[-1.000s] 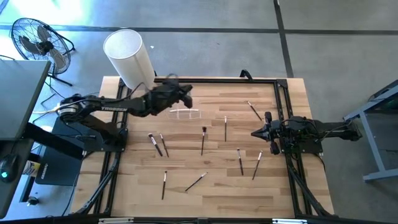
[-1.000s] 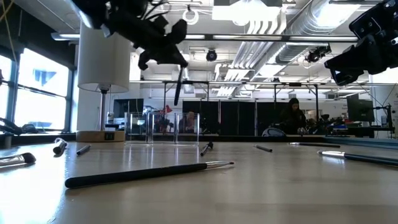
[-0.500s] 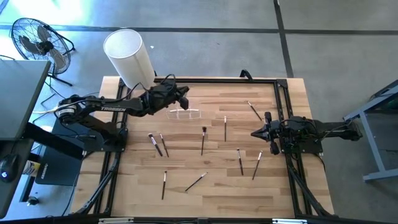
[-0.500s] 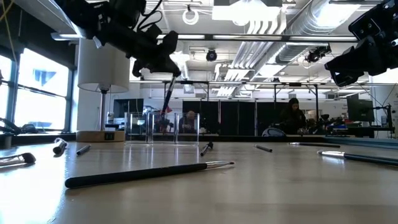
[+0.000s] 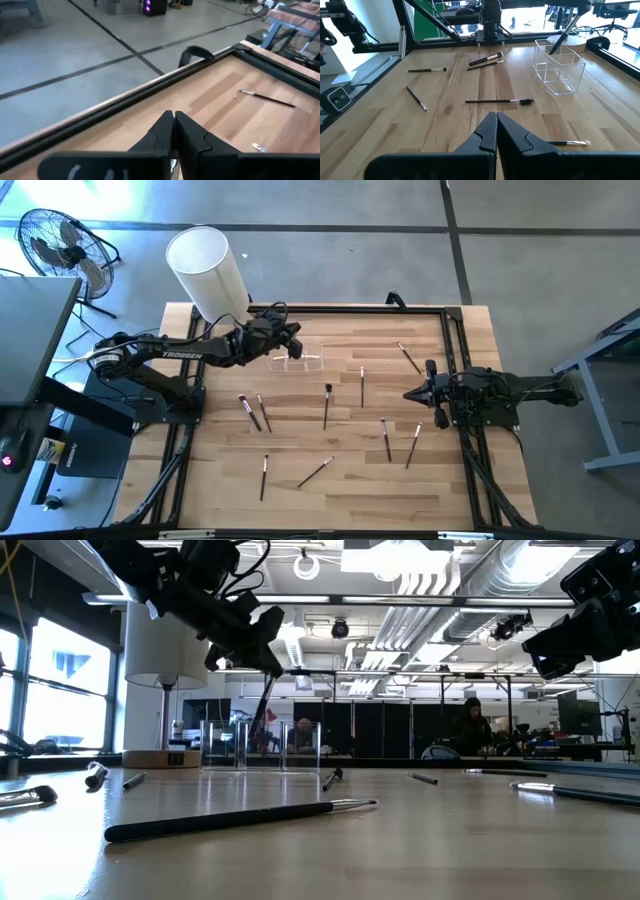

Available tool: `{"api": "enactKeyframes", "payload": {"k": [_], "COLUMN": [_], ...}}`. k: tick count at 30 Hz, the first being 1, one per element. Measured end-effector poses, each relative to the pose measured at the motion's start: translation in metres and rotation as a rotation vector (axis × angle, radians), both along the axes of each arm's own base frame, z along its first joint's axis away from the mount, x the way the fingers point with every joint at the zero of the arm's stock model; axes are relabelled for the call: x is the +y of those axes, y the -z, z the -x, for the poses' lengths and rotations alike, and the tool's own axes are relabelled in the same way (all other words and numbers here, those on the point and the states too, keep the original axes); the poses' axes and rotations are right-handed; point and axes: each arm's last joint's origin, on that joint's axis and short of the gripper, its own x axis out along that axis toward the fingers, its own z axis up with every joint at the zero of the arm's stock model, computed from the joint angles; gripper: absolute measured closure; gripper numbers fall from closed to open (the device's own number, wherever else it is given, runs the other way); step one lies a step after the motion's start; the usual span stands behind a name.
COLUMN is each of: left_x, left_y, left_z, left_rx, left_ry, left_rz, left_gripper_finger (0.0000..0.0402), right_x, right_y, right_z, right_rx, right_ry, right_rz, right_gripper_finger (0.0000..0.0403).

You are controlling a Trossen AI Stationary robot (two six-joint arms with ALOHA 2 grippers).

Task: Pick & Place Makeup Supplies
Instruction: Put the black makeup brush into the transparent organizer

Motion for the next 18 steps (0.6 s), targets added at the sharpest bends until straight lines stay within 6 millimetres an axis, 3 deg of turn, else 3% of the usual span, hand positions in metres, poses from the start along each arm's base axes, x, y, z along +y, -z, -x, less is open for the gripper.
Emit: {"api": "enactKeyframes", "payload": {"k": [13, 18], "left_x": [-0.002, -0.004], "left_y": [0.009, -0.017], "left_z": [0.002, -0.008], "left_rx": [0.014, -0.077], "left_ry": [-0.006, 0.132], "left_rz": [0.13, 0.163], "left_gripper_finger": [0.0337, 0.0328], "right_x": [0.0, 0.0], "right_y": [0.0, 0.0], "right_z": [0.0, 0.0], "right_rx": [0.0, 0.0], "right_ry": [0.0, 0.0], "right_rz": [0.0, 0.0], "right_gripper_finger": [0.0402, 0.0402]}}
